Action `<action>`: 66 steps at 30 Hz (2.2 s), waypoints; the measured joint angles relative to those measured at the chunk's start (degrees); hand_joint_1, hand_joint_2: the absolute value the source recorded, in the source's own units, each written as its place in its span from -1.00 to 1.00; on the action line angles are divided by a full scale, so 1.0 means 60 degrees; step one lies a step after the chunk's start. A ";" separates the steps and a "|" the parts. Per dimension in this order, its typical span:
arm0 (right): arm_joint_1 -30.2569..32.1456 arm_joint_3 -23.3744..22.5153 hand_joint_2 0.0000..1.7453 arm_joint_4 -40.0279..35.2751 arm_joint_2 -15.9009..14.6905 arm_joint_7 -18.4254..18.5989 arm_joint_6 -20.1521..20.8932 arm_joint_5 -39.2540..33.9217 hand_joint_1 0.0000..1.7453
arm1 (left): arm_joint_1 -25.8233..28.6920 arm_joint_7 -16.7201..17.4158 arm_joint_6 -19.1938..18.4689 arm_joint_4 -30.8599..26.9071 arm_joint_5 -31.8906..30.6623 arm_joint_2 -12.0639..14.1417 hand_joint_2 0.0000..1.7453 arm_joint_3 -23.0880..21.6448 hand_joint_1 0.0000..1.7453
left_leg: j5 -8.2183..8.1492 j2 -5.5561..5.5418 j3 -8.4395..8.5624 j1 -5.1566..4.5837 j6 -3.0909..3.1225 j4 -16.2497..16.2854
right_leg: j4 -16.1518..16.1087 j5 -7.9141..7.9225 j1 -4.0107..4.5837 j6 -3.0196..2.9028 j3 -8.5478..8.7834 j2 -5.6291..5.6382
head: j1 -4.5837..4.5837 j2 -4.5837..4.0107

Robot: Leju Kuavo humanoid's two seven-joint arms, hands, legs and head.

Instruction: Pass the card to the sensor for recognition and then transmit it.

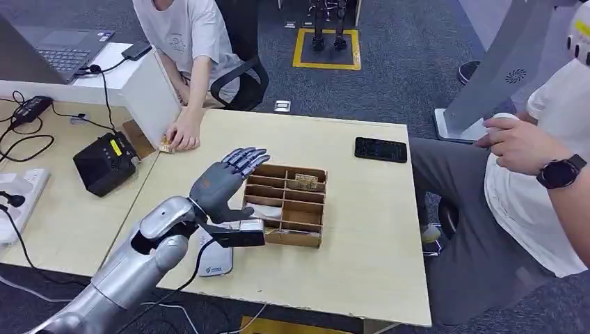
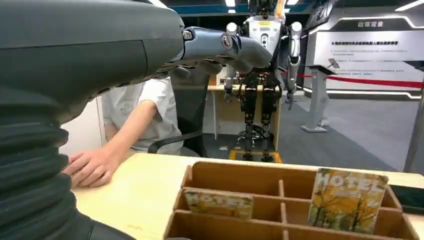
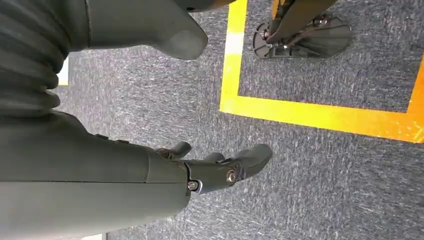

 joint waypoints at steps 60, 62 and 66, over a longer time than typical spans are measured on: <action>0.0004 0.0000 1.00 0.0007 0.0022 0.0040 0.0007 0.0160 -1.00 | -0.0700 0.0245 0.1027 0.2743 -0.0692 -0.0955 1.00 -0.0154 -1.00 | 0.0000 0.0004 -0.0001 0.0001 0.0000 -0.0002 | 0.0002 0.0000 0.0001 0.0000 0.0003 0.0003 | -0.0004 0.0000; 0.0005 0.0000 1.00 0.0007 0.0022 0.0040 0.0007 0.0160 -1.00 | -0.0698 0.0245 0.0962 0.2736 -0.0689 -0.0941 1.00 -0.0154 -1.00 | 0.0000 0.0004 -0.0001 0.0001 0.0000 -0.0001 | 0.0002 0.0000 0.0001 0.0000 0.0004 0.0003 | -0.0004 0.0000; 0.0005 0.0000 1.00 0.0007 0.0022 0.0036 0.0007 0.0160 -1.00 | -0.0689 0.0245 0.0954 0.2736 -0.0692 -0.0923 1.00 -0.0154 -1.00 | 0.0000 0.0004 -0.0001 0.0001 0.0000 -0.0002 | 0.0002 0.0000 0.0001 0.0000 0.0004 0.0003 | -0.0004 0.0000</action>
